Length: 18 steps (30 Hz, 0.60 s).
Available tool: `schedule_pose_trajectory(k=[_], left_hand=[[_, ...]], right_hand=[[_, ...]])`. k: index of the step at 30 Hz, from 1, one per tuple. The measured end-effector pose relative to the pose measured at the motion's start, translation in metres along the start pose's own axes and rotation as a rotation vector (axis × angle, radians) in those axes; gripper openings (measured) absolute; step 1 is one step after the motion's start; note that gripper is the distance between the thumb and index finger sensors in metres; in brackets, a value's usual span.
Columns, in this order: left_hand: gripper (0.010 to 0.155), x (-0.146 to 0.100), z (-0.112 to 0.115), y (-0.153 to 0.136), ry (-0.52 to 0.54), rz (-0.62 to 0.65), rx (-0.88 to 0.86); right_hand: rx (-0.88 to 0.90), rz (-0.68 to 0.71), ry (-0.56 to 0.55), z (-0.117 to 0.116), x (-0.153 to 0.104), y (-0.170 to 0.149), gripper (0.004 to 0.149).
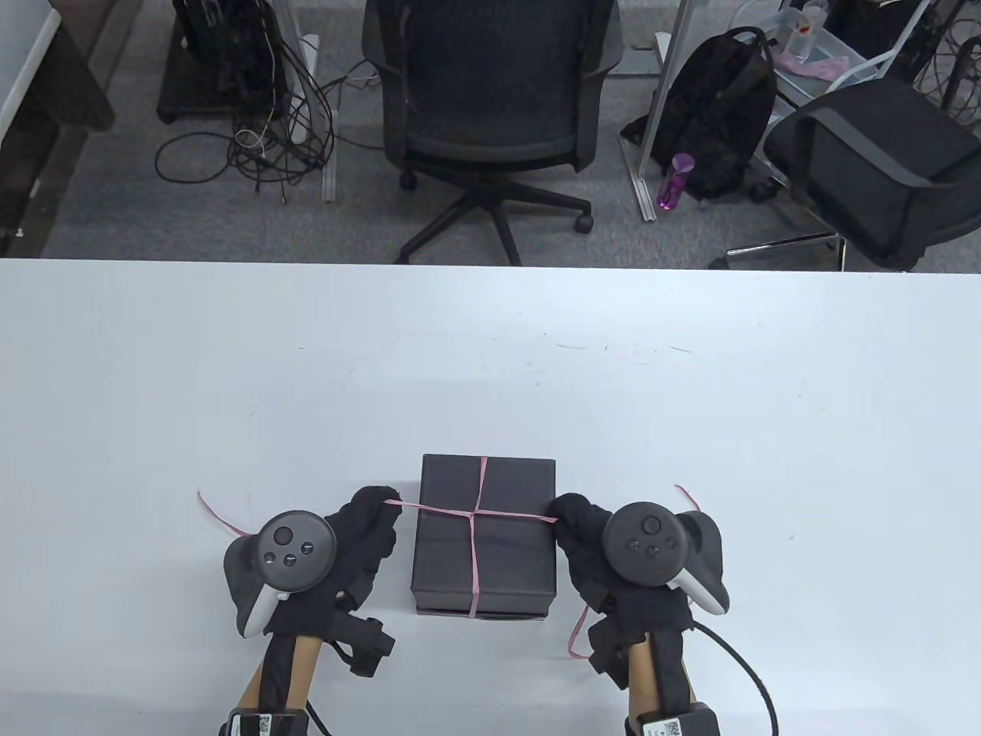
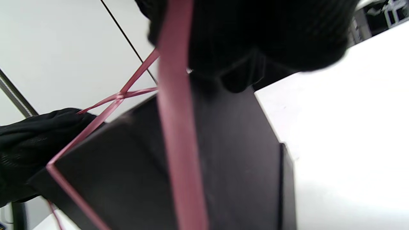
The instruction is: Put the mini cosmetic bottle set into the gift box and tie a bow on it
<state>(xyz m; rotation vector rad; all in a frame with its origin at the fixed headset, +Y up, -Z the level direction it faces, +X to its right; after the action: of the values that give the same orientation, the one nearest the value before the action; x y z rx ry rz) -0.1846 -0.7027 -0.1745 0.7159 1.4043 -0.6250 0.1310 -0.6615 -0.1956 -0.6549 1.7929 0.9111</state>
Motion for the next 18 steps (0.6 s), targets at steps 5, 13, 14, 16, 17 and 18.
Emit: schedule_pose_trajectory(k=[5,13,14,16,17,18], left_hand=[[0.044,0.001,0.007,0.003,0.047,0.043,0.167],[0.045,0.005,0.035,-0.003,0.079,0.074,0.437],[0.044,0.005,0.038,-0.003,0.074,0.079,0.442],[0.045,0.005,0.043,-0.003,0.071,0.089,0.465],[0.045,0.005,0.046,-0.003,0.062,0.093,0.480],[0.044,0.005,0.050,-0.002,0.051,0.096,0.495]], right_hand=[[-0.207,-0.055,-0.042,-0.001,0.001,0.000,0.041],[-0.452,-0.120,0.036,-0.030,0.014,-0.004,0.042],[-0.463,-0.118,0.060,-0.035,0.016,-0.005,0.042],[-0.452,-0.113,0.074,-0.045,0.020,-0.007,0.042],[-0.455,-0.117,0.072,-0.047,0.020,-0.008,0.042],[-0.465,-0.123,0.088,-0.050,0.021,-0.012,0.042]])
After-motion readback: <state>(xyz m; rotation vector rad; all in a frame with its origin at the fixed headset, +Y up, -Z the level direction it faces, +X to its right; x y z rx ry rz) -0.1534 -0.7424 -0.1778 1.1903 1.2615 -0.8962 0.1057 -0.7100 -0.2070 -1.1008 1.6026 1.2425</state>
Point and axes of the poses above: the tracker on the back of each hand, its own y axis roughly to the thumb side, its own x axis roughly from the wrist to the fingertips, z = x × y, the point moved 2 cm from there along x, roughly from the wrist to the fingertips, and after that the axes turned 2 degrees about x, right-handed, at the moved point
